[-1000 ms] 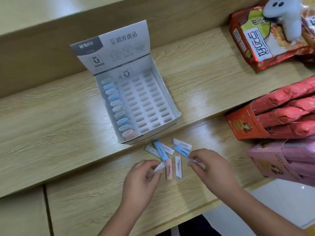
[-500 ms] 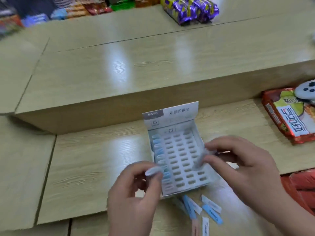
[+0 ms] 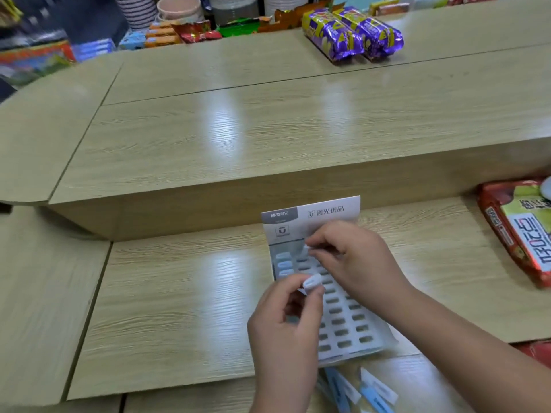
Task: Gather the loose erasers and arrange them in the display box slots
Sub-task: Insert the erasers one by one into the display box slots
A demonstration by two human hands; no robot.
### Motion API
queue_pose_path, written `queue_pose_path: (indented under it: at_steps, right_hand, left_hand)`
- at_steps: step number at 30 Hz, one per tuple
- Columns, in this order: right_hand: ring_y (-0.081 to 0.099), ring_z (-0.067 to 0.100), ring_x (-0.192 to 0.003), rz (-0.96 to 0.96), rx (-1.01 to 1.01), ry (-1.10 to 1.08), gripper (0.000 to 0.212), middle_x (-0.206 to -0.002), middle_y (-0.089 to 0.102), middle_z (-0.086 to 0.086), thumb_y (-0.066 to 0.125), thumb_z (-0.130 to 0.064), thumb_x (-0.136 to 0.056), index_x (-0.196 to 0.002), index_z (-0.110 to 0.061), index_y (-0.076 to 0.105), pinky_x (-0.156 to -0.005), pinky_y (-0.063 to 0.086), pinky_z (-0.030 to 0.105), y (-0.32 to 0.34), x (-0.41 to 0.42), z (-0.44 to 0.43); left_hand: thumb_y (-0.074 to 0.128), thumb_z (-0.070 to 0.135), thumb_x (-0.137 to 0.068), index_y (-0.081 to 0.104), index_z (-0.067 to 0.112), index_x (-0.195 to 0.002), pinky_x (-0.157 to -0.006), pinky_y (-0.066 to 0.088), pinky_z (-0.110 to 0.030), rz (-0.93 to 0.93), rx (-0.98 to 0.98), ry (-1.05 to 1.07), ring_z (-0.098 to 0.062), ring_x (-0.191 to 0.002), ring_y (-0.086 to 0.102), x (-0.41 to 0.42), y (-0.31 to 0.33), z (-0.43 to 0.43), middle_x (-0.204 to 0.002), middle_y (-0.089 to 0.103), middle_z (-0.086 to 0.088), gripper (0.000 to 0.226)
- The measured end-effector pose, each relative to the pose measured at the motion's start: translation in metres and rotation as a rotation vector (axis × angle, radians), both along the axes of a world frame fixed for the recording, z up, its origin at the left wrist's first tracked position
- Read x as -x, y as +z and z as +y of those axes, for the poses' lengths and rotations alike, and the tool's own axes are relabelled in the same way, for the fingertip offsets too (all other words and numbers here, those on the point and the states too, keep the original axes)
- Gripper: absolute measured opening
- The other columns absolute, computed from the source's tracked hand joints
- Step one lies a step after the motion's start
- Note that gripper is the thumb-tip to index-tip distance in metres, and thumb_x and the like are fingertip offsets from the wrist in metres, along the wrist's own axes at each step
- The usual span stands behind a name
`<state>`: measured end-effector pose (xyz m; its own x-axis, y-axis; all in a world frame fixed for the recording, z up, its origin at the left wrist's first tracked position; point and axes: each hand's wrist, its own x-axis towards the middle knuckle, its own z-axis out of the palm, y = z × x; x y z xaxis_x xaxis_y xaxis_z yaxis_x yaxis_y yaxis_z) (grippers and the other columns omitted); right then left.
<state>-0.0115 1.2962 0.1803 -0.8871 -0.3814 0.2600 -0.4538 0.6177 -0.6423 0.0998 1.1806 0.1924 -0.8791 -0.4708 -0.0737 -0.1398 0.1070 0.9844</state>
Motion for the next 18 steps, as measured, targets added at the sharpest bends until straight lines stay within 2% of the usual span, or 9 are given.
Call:
queue_pose_path:
  at_steps: [3,7,12,14,16,18]
  right_hand:
    - [0.058,-0.003,-0.082,-0.028,-0.023,0.0,0.015,-0.091,0.067,-0.018,0.075,-0.019,-0.082,-0.095,-0.027,0.072,-0.074,0.047,0.017,-0.0006,-0.0014,0.0017]
    - [0.057,-0.004,-0.082,-0.042,0.005,-0.01,0.015,-0.09,0.066,-0.02,0.076,-0.019,-0.082,-0.094,-0.027,0.072,-0.073,0.044,0.011,-0.0014,0.0004,0.0008]
    - [0.064,0.008,-0.081,-0.009,-0.004,0.019,0.012,-0.089,0.068,-0.014,0.074,-0.018,-0.082,-0.091,-0.024,0.071,-0.07,0.052,0.027,-0.0055,0.0014,-0.0019]
    - [0.066,0.017,-0.077,0.041,-0.067,0.062,0.009,-0.088,0.068,-0.009,0.068,-0.021,-0.082,-0.09,-0.023,0.071,-0.062,0.054,0.034,-0.0069,-0.0003,-0.0022]
    - [0.066,0.023,-0.073,0.055,-0.171,0.113,0.016,-0.088,0.068,-0.005,0.062,-0.022,-0.08,-0.092,-0.021,0.072,-0.056,0.053,0.036,-0.0062,-0.0017,-0.0032]
    - [0.067,0.026,-0.077,0.037,-0.31,0.168,0.026,-0.092,0.068,-0.003,0.066,-0.015,-0.077,-0.101,-0.023,0.073,-0.056,0.053,0.036,-0.0031,0.0003,-0.0046]
  left_hand:
    - [0.078,0.018,-0.083,0.074,0.039,-0.089,-0.073,0.057,-0.035,-0.001,0.018,0.005,-0.013,-0.08,0.068,0.0002,0.0004,0.0005,-0.086,0.072,0.007,0.022]
    - [0.079,0.017,-0.082,0.074,0.04,-0.088,-0.071,0.057,-0.033,-0.005,0.024,0.006,-0.013,-0.079,0.068,0.0002,-0.0004,-0.0011,-0.085,0.072,0.007,0.024]
    - [0.079,0.016,-0.081,0.074,0.042,-0.087,-0.071,0.057,-0.031,-0.021,0.013,0.012,-0.013,-0.077,0.069,0.0005,-0.0018,-0.0012,-0.082,0.072,0.006,0.028]
    - [0.079,0.015,-0.082,0.074,0.043,-0.087,-0.071,0.057,-0.029,-0.023,0.013,0.009,-0.014,-0.078,0.069,0.0011,-0.0015,-0.0003,-0.082,0.073,0.007,0.028]
    - [0.078,0.016,-0.083,0.074,0.043,-0.087,-0.071,0.058,-0.029,-0.036,0.007,0.005,-0.014,-0.079,0.069,0.0015,0.0001,0.0006,-0.082,0.073,0.006,0.028]
    - [0.077,0.017,-0.084,0.074,0.043,-0.086,-0.071,0.058,-0.03,-0.053,-0.008,0.005,-0.013,-0.078,0.07,0.0021,0.002,-0.0003,-0.081,0.073,0.005,0.026]
